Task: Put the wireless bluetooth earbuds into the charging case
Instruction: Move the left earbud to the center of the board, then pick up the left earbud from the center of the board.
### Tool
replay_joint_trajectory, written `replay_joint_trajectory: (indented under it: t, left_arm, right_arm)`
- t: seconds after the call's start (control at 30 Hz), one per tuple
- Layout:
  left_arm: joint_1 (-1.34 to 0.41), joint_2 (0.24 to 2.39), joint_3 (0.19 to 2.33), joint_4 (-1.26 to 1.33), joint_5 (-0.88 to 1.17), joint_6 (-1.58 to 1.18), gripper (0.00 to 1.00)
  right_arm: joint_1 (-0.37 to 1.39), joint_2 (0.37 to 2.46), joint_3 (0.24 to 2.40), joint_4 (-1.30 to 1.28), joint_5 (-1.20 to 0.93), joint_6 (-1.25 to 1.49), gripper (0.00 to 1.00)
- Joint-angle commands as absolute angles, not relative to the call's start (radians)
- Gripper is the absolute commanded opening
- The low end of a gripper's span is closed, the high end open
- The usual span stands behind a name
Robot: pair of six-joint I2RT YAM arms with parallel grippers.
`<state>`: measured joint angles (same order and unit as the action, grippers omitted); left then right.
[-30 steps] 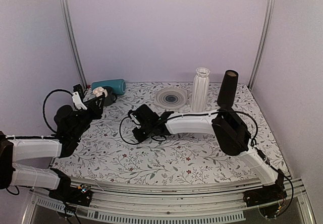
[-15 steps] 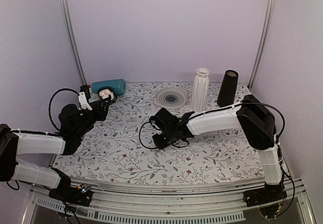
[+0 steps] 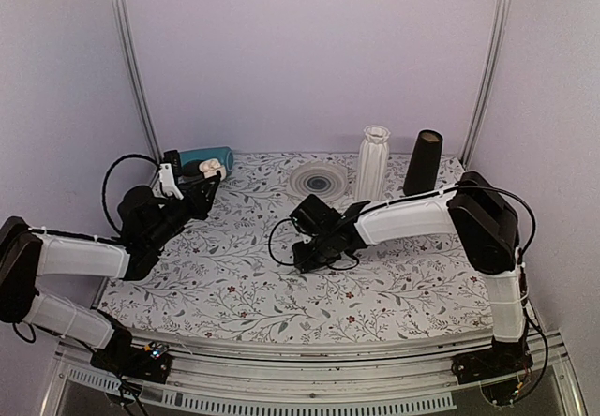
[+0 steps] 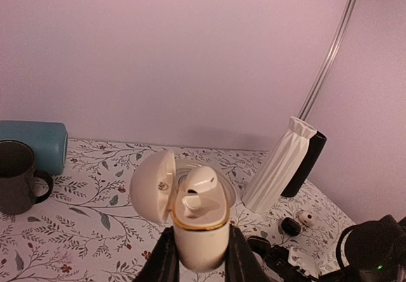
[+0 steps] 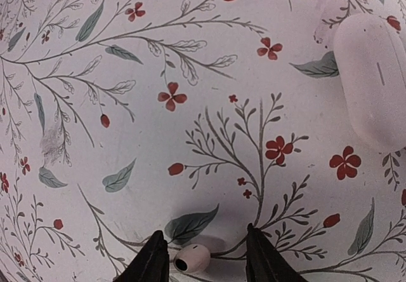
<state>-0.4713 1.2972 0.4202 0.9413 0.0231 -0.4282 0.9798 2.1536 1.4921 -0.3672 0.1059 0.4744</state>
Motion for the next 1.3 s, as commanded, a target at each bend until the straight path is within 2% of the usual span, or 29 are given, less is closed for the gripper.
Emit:
replay_joint_trajectory:
  t: [0.0, 0.73, 1.27]
  left_arm:
    - [-0.482, 1.305, 0.443, 0.979, 0.041, -0.405, 0.00]
    - [-0.483, 1.287, 0.430, 0.978, 0.037, -0.390, 0.00]
    - [-0.483, 1.271, 0.434, 0.964, 0.030, -0.385, 0.00]
  right_arm:
    - [0.958, 2.105, 1.482, -0.373, 0.038, 0.484, 0.42]
    - [0.957, 2.073, 1.409, -0.372, -0.189, 0.564, 0.43]
    - [0.975, 2.166, 1.510, -0.366, -0.265, 0.555, 0.43]
